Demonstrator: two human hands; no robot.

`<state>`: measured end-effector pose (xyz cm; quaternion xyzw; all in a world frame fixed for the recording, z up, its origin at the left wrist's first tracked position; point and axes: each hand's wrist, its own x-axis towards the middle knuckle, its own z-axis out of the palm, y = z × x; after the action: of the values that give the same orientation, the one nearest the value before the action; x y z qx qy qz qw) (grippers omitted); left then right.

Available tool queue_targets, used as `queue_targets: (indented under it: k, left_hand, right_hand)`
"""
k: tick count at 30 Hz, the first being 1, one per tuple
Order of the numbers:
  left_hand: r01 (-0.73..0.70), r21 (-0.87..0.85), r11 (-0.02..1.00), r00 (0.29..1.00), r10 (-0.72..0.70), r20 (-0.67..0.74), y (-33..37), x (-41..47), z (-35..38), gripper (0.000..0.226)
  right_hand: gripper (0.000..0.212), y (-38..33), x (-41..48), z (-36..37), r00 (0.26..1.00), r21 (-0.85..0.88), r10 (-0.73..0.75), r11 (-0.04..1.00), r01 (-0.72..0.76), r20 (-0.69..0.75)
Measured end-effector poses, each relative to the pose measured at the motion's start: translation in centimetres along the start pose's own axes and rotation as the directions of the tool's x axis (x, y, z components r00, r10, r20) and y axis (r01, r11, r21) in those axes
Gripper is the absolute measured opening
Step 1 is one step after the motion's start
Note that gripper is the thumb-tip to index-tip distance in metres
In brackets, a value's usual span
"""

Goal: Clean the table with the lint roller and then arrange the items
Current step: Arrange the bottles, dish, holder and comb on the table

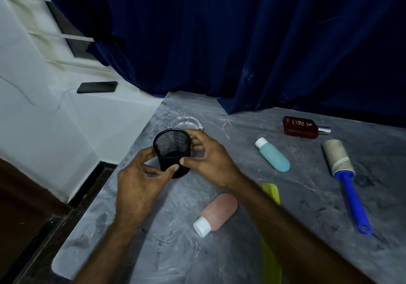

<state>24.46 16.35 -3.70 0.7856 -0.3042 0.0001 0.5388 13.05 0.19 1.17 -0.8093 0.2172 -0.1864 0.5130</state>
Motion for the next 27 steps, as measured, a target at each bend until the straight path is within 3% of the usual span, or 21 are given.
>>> queue_targets:
  k: [7, 12, 14, 18, 21, 23, 27]
  left_hand:
    - [0.009, 0.014, 1.0, 1.0, -0.009, -0.011, 0.1, -0.4, 0.4, 0.07]
    - [0.029, 0.152, 0.988, 0.999, -0.024, -0.037, 1.3, -1.1, -0.3, 0.087]
    - [-0.007, 0.123, 0.992, 0.994, 0.021, -0.109, 2.4, -1.6, -1.3, 0.084]
    - [-0.192, -0.076, 0.978, 0.967, 0.176, -0.182, 6.8, -1.6, -1.8, 0.049]
    - [-0.296, -0.241, 0.924, 0.954, 0.299, -0.026, 11.8, -1.4, 2.0, 0.035]
    - [-0.292, -0.334, 0.896, 0.925, 0.353, 0.138, 14.9, -0.8, 5.9, 0.034]
    - [-0.291, -0.334, 0.896, 0.815, 0.416, 0.404, 18.5, 1.4, 15.7, 0.03]
  right_hand:
    - [0.073, 0.4, 0.1, 0.2, 1.0, 0.012, 0.014, 1.0, -0.014, 0.013]
    - [0.079, 0.7, -0.3, -1.4, 0.999, 0.029, 0.025, 0.999, -0.026, 0.032]
    - [0.071, 1.0, -0.9, -4.1, 0.999, 0.023, 0.018, 1.0, -0.017, -0.033]
    - [0.042, 1.9, -1.8, -11.6, 0.963, 0.0, 0.019, 1.0, -0.02, -0.267]
    - [0.027, 3.1, -2.0, -17.8, 0.9, -0.067, 0.065, 0.992, -0.103, -0.431]
    - [0.024, 4.3, -2.0, -21.6, 0.869, -0.172, 0.085, 0.967, -0.191, -0.488]
    - [0.018, 6.8, -2.3, -27.5, 0.842, -0.376, 0.107, 0.86, -0.345, -0.529]
